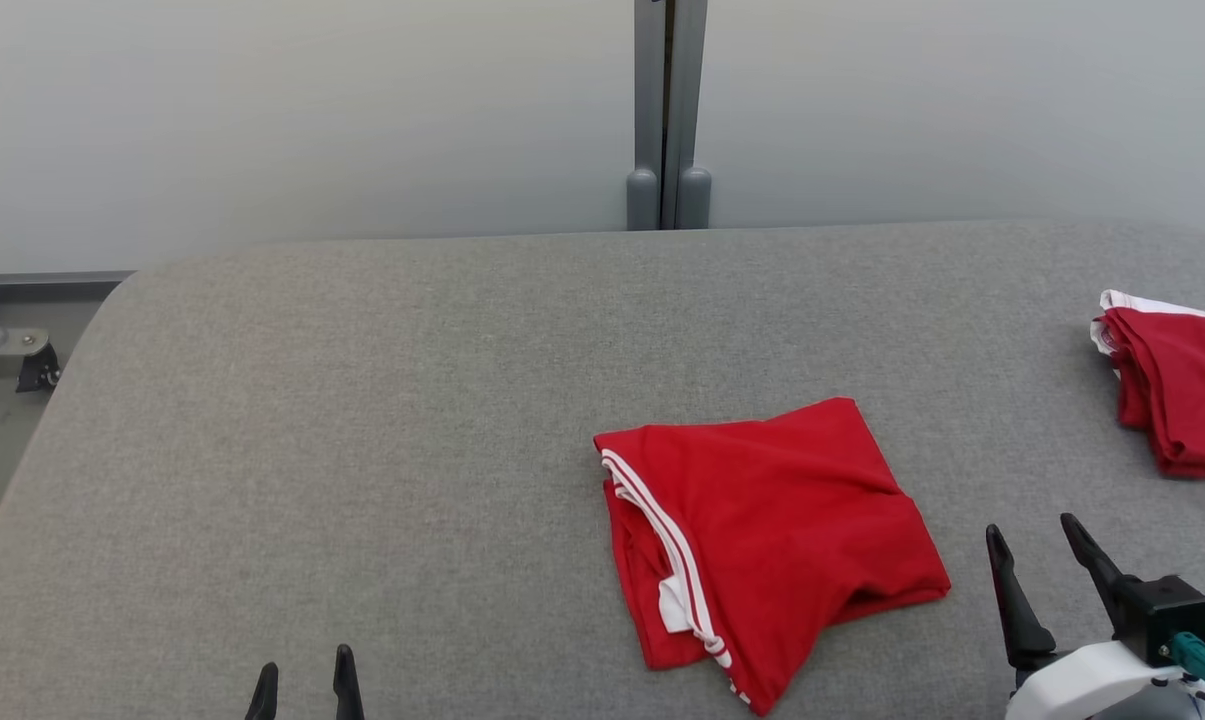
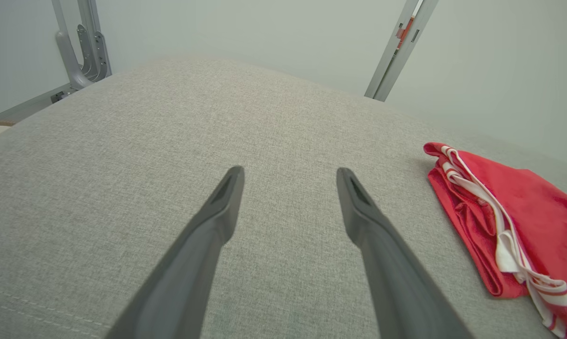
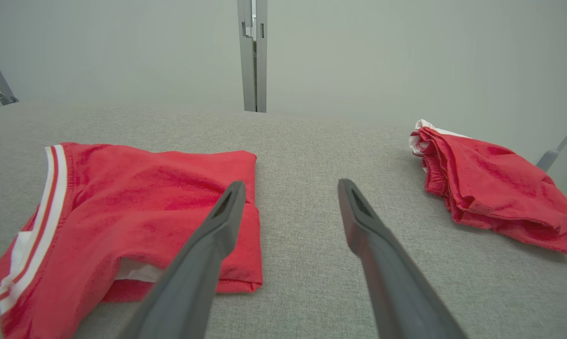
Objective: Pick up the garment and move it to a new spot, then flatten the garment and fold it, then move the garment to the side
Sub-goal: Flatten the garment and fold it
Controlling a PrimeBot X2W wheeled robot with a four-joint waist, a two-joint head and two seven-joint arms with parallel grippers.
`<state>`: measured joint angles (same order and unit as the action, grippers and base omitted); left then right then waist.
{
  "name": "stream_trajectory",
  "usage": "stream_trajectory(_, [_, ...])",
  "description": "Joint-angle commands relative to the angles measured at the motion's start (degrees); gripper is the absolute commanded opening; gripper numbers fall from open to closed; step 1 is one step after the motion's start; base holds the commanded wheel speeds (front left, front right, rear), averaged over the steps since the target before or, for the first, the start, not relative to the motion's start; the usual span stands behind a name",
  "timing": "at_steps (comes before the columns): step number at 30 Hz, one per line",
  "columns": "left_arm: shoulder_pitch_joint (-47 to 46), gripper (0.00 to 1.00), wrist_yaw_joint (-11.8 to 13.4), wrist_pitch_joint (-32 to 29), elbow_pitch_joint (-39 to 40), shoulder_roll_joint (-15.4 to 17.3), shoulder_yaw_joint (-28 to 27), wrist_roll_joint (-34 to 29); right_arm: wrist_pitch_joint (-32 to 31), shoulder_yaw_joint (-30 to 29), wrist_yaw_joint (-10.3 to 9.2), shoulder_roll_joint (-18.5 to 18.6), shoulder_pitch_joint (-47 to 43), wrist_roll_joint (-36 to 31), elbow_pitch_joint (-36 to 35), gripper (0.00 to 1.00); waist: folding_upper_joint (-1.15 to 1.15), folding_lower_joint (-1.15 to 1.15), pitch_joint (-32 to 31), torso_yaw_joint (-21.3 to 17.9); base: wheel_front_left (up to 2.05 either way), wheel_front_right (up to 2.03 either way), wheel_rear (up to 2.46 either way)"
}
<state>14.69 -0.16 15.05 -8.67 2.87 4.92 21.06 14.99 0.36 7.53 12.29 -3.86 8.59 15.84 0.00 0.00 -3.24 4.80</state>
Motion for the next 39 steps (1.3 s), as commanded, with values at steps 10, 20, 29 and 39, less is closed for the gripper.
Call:
stream_trajectory(10, [-1.9,1.0,-0.2,0.1,-0.5,0.1,1.7,0.0,-2.2,10.5,-0.08,0.8,14.2,0.2,9.7,0.0,0.0,0.0,2.5,0.3,0.0,0.0,0.0])
stream_trajectory(20, [-3.2,1.0,0.0,0.1,-1.5,0.1,3.8,0.7,-8.7,18.2,-0.09,0.1,24.5,1.2,28.0,0.0,0.0,0.0,3.7,2.4,0.0,0.0,0.0])
stream_trajectory(29, [-1.8,1.0,0.2,0.1,-1.0,0.1,3.2,0.6,-11.7,27.8,-0.07,1.0,19.7,8.7,29.0,0.0,0.0,0.0,4.1,1.8,0.0,0.0,0.0])
stream_trajectory(39, [-3.4,1.0,-0.2,0.1,-1.3,0.1,3.3,0.0,-9.4,32.2,0.03,-2.3,21.0,11.5,26.4,0.0,0.0,0.0,4.6,1.0,0.0,0.0,0.0])
